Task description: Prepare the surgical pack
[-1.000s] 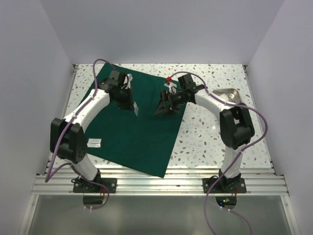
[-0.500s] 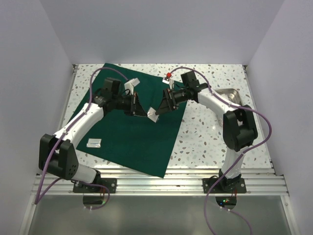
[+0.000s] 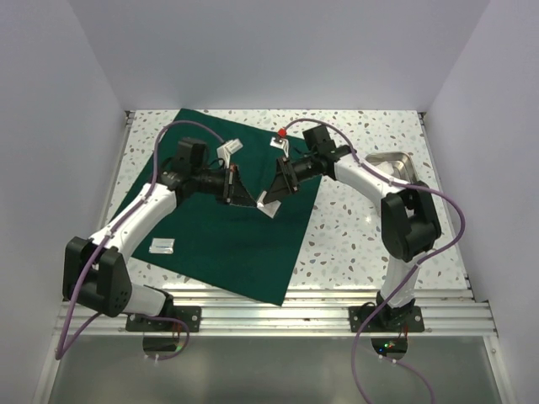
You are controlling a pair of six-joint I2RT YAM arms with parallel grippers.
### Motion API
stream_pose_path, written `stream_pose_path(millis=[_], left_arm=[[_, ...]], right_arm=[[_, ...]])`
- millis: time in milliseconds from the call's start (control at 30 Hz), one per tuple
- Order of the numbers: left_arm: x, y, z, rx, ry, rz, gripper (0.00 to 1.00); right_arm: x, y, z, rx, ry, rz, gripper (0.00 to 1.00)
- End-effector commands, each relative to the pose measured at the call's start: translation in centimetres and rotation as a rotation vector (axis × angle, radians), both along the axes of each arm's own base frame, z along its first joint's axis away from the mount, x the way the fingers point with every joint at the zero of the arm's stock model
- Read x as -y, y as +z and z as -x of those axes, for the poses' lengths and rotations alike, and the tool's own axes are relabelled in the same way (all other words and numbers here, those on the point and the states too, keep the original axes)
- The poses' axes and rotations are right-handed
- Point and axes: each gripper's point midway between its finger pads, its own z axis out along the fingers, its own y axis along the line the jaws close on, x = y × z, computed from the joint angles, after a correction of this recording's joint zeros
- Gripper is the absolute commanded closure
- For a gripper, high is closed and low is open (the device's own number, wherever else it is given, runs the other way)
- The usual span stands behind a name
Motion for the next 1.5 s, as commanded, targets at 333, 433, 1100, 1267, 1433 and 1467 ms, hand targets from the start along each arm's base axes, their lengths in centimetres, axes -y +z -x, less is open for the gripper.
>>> stream_pose_path(millis=[333,433,1100,1267,1433,1467], left_arm=[[0.0,-0.2,-0.9,0.023,-0.015,-0.022,0.95],[-1.1,-1.0,-1.8,0.016,0.041,-0.059,0.68],[-21.4,-12.3,-3.2,-0.299,0.823,-0.852,0.33],[-24.5,-12.2,-2.8,-0.318,0.946,-0.976,0.25],[-27.3,-12.4,-1.7,-0.375,1.060,-1.006,0.22],[-27.6,-12.5,-1.5,-0.386,1.074,-1.012,0.22]], right_arm=[[-0.1,2.3,1.5,-0.015,0.030,-0.062,0.78],[0.0,1.7,1.4,-0.027,0.012,-0.037,0.94],[35.3,-0.6,-11.7,0.348,-1.251,1.480,1.00],[39.5,-1.9,-12.6,0.419,-1.267,1.722,0.97],[42.9,-4.7,-12.8,0.384,-1.249,1.903,1.00],[43.2,-5.4,-13.2,0.368,-1.238,1.916,1.00]])
